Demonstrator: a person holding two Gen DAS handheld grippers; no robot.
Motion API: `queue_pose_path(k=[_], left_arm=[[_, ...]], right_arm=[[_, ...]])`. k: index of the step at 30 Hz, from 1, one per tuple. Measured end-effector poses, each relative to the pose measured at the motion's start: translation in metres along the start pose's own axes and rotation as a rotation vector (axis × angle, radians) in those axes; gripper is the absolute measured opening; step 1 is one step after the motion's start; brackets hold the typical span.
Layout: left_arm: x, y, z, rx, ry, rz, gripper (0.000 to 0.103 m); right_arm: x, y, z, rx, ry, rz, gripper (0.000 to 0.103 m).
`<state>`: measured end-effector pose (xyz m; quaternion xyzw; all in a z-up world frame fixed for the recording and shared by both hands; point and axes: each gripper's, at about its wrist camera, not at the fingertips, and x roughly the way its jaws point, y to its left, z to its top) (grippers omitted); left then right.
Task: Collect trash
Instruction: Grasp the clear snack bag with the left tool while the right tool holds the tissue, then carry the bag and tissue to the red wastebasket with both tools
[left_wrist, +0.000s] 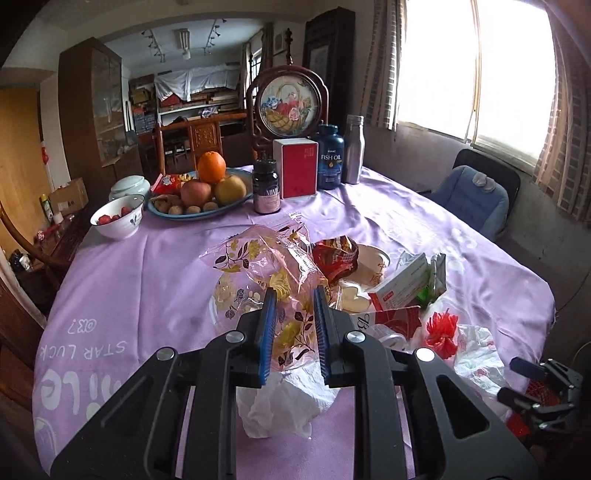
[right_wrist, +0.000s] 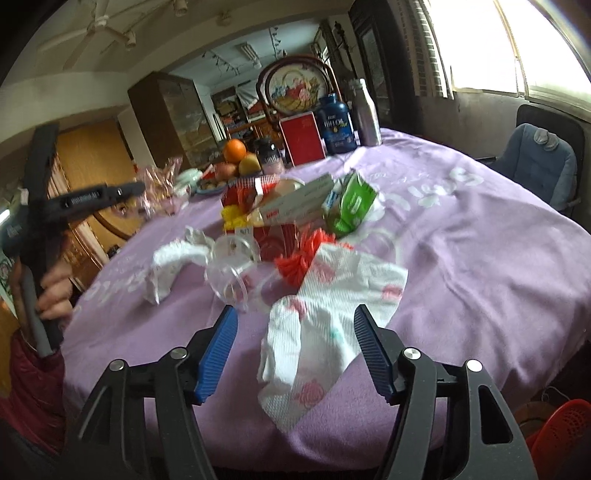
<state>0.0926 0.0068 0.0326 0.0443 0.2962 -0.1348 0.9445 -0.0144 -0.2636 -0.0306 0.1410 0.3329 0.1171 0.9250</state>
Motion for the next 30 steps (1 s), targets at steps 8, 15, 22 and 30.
queue_pose_path(k=[8,15,22,30], left_arm=[[0.0,-0.003,-0.007,-0.003,0.012,-0.018,0.021],[-0.011,-0.018,-0.006,0.022,0.001,-0.053,0.021],[-0.022,-0.07,-0.002,0.096,-0.019,-0.156,0.021],[-0.011,-0.157,-0.006,0.184,0.019,-0.369,0.021]], right_arm=[[0.025,-0.011,-0.007,-0.002,0.061,-0.077,0.006],[-0.018,-0.015,0.006,0.031,-0.084,0.01,0.006],[-0.075,-0.036,0.01,0.065,-0.189,-0.037,0.006],[-0.155,-0.136,-0.035,0.281,-0.198,-0.343,0.006]])
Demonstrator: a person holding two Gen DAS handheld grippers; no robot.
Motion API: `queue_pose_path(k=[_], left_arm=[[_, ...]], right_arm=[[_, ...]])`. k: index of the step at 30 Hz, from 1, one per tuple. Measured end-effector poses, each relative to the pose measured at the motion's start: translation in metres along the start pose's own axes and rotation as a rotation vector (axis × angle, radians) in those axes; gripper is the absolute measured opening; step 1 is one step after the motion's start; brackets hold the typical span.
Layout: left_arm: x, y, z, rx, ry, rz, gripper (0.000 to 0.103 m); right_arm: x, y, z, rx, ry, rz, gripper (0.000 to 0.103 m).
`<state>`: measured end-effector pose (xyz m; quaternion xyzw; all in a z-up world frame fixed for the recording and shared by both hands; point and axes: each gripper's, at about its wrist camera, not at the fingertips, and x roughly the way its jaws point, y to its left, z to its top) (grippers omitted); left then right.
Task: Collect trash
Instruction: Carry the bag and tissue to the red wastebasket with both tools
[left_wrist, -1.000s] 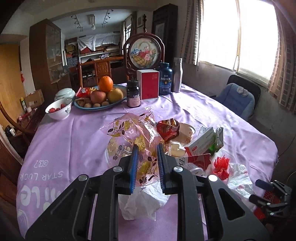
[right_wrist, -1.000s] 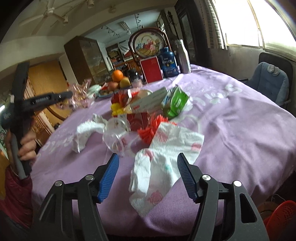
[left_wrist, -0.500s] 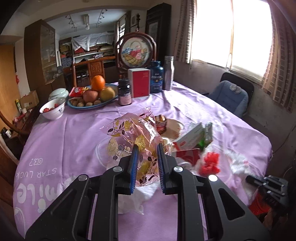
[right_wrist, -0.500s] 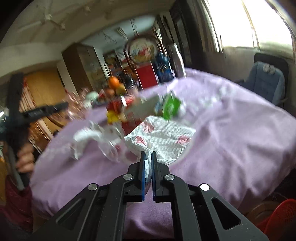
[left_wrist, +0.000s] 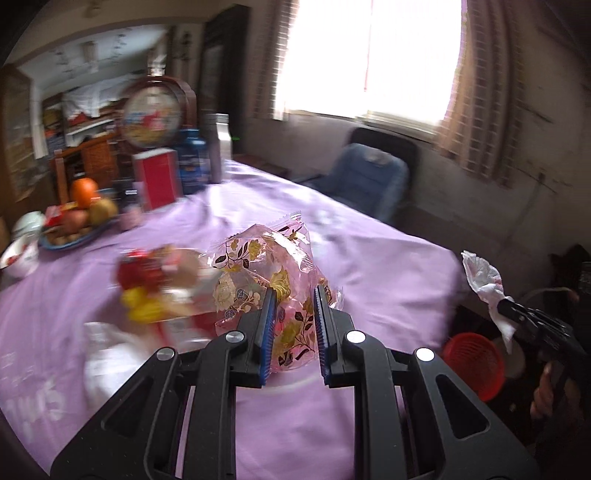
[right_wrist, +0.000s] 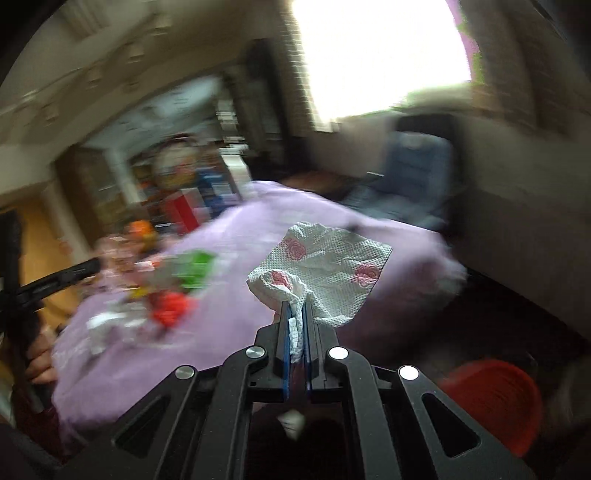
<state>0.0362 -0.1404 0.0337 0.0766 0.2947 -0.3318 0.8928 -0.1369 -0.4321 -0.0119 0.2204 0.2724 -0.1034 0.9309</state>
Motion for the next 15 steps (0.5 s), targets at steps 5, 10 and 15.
queue_pose_path(k=[5,10,15], left_arm=[[0.037,-0.051,-0.003,0.074,0.063,-0.124,0.021],[0.071,-0.098,-0.008,0.141,0.149,-0.202,0.021],[0.092,-0.135,-0.014,0.2,0.196,-0.244,0.021]], right_arm=[[0.005,-0.09,-0.033,0.165,0.098,-0.199,0.006],[0.033,-0.15,-0.075,0.304,0.215,-0.272,0.006],[0.06,-0.183,-0.104,0.366,0.325,-0.352,0.041]])
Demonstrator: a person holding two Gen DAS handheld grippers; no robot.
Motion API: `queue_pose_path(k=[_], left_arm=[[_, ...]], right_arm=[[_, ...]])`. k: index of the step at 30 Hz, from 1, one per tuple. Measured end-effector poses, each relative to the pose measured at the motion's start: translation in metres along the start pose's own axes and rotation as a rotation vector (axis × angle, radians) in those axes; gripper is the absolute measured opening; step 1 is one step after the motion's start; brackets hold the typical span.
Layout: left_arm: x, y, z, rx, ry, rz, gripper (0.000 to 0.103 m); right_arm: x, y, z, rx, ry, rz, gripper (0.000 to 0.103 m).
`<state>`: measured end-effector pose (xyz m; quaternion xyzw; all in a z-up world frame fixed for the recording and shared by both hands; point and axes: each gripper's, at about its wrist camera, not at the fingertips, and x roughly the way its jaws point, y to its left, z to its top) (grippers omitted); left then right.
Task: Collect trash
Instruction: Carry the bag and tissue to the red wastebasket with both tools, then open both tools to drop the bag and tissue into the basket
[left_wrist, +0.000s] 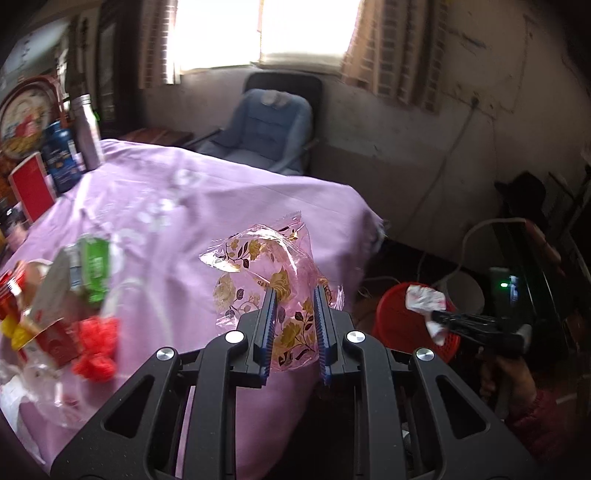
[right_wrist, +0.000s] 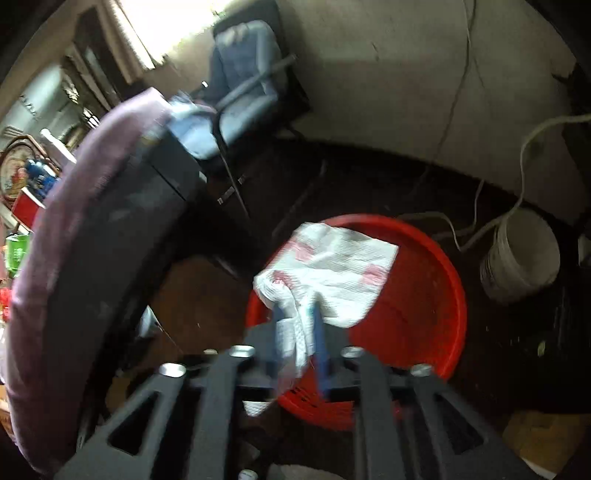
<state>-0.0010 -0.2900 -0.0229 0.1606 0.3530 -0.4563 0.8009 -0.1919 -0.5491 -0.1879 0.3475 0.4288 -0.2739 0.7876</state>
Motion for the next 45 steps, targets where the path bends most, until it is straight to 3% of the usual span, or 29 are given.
queue_pose_path(k=[8,11,14,23,24,28,33,37,45], left_arm=[[0.052,-0.053,0.008,0.099,0.087,-0.069,0.021],[0.07,-0.078,0.01,0.132,0.116,-0.1,0.021],[0.091,-0.104,0.012,0.168,0.146,-0.139,0.021],[0.157,-0.181,0.006,0.254,0.256,-0.252,0.023],[0.163,-0.186,0.003,0.257,0.268,-0.265,0.026],[0.184,-0.203,-0.005,0.261,0.309,-0.26,0.063],[0.177,-0.203,-0.002,0.261,0.295,-0.23,0.07],[0.155,-0.187,0.005,0.243,0.231,-0.171,0.08],[0.116,-0.156,0.01,0.192,0.138,-0.081,0.089]], right_arm=[[-0.035,-0.024,0.014,0.058,-0.153,0.05,0.052],[-0.06,-0.036,0.021,0.091,-0.237,0.039,0.06],[-0.076,-0.047,0.024,0.106,-0.302,0.021,0.062],[-0.099,-0.092,0.018,0.176,-0.358,0.034,0.062],[-0.098,-0.095,0.017,0.183,-0.358,0.037,0.062],[-0.097,-0.106,0.014,0.212,-0.351,0.056,0.063],[-0.099,-0.105,0.012,0.219,-0.362,0.073,0.064],[-0.1,-0.098,0.01,0.21,-0.368,0.092,0.07],[-0.113,-0.062,0.009,0.127,-0.391,0.108,0.079]])
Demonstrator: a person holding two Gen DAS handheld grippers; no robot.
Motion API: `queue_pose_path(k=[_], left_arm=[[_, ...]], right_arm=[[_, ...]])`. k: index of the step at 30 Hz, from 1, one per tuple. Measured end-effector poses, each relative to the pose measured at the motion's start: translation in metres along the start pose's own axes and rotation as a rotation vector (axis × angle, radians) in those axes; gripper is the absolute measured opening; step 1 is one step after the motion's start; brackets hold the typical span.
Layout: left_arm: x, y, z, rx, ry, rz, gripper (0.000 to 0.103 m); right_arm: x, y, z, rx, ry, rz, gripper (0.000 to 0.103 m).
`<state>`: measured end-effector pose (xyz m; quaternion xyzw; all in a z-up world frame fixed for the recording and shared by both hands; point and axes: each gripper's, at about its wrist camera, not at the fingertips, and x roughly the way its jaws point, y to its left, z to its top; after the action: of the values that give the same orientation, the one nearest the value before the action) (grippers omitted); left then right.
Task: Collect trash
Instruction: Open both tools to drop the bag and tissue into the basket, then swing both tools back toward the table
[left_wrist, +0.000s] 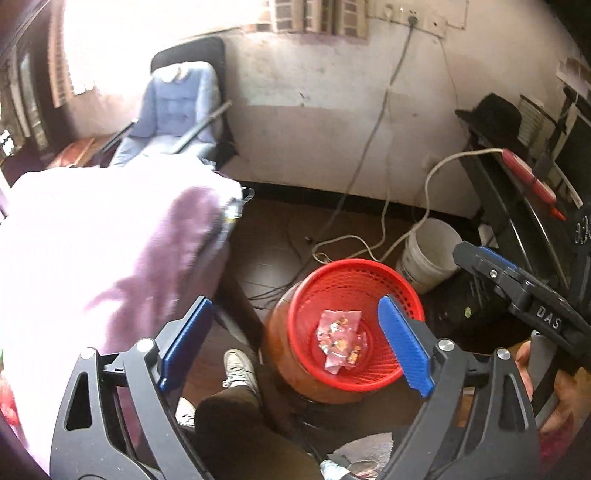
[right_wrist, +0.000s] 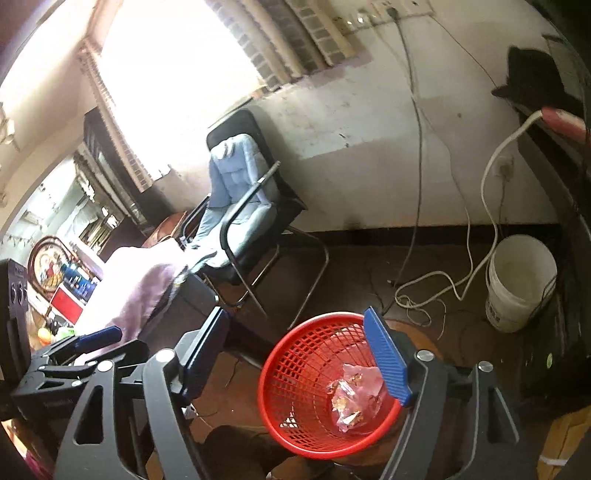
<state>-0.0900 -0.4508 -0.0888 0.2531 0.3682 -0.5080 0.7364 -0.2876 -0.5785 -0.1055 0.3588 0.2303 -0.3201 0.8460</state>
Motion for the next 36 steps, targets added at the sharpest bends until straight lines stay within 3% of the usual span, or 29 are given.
queue_pose_path(k=[6,12,21,26,30,36], left_arm=[[-0.03,0.017,-0.014,-0.045,-0.044,0.062,0.09],[-0.073,0.046,-0.033,-0.104,-0.117,0.132,0.095],[-0.138,0.12,-0.075,-0.225,-0.184,0.292,0.095],[-0.186,0.178,-0.11,-0.263,-0.219,0.49,0.096],[-0.221,0.244,-0.145,-0.348,-0.2,0.638,0.096],[-0.253,0.336,-0.2,-0.567,-0.146,0.676,0.096]], right_arm=[[-0.017,0.03,0.001,-0.043,-0.033,0.033,0.095],[-0.023,0.065,-0.005,-0.098,-0.01,0.096,0.095],[-0.036,0.132,-0.019,-0.228,0.007,0.156,0.097],[-0.04,0.176,-0.036,-0.314,0.028,0.192,0.097],[-0.039,0.215,-0.052,-0.394,0.051,0.22,0.097],[-0.032,0.278,-0.077,-0.546,0.09,0.269,0.097]])
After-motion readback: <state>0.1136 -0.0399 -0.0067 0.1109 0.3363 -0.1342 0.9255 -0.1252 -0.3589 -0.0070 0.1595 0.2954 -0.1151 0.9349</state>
